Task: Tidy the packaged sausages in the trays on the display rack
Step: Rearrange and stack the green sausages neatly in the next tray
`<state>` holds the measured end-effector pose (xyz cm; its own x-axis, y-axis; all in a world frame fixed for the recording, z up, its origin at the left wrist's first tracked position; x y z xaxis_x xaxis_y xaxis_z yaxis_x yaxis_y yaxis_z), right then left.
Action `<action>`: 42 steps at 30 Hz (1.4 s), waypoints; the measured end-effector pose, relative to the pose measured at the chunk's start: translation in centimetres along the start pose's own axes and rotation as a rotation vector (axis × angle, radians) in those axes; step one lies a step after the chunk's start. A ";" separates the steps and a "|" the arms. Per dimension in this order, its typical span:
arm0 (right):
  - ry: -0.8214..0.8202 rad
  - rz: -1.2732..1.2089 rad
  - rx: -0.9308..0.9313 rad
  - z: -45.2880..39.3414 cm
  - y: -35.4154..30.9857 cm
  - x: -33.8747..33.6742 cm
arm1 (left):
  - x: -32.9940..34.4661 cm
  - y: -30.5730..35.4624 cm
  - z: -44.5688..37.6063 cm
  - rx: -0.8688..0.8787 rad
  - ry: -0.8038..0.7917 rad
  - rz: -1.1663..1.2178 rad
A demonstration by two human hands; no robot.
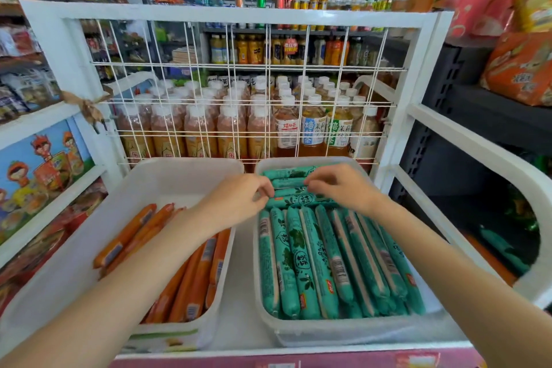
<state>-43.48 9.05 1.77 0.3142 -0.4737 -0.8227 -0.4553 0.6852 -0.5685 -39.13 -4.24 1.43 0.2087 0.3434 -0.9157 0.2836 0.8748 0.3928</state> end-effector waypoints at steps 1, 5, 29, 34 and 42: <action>-0.160 0.045 -0.024 0.0 -1.0 2.3 | 0.0 0.0 0.0 -0.001 0.013 -0.008; -0.343 0.240 -0.030 -0.1 -2.2 5.7 | -0.7 0.6 0.2 0.017 0.080 -0.032; 0.304 -0.302 -0.401 7.2 -9.4 -9.3 | -4.1 7.2 0.9 0.385 0.149 0.479; 0.293 -0.283 -0.450 7.2 -10.3 -9.2 | -4.6 6.9 1.5 0.392 0.162 0.472; 0.343 -0.277 -0.466 6.7 -10.3 -9.1 | -4.5 6.1 1.5 0.351 0.168 0.459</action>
<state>-36.04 10.01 15.16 0.2230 -0.8020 -0.5541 -0.7341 0.2358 -0.6368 -36.95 -0.99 8.10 0.2403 0.7336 -0.6357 0.4973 0.4694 0.7296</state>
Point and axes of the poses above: each hand's wrist, its own z-axis away from the middle knuckle, its own x-axis out of the palm, y = z × x, the point moved 10 cm from there along -z, towards the middle knuckle, and after that the axes turned 13 degrees about -y, right-handed, at the moved point
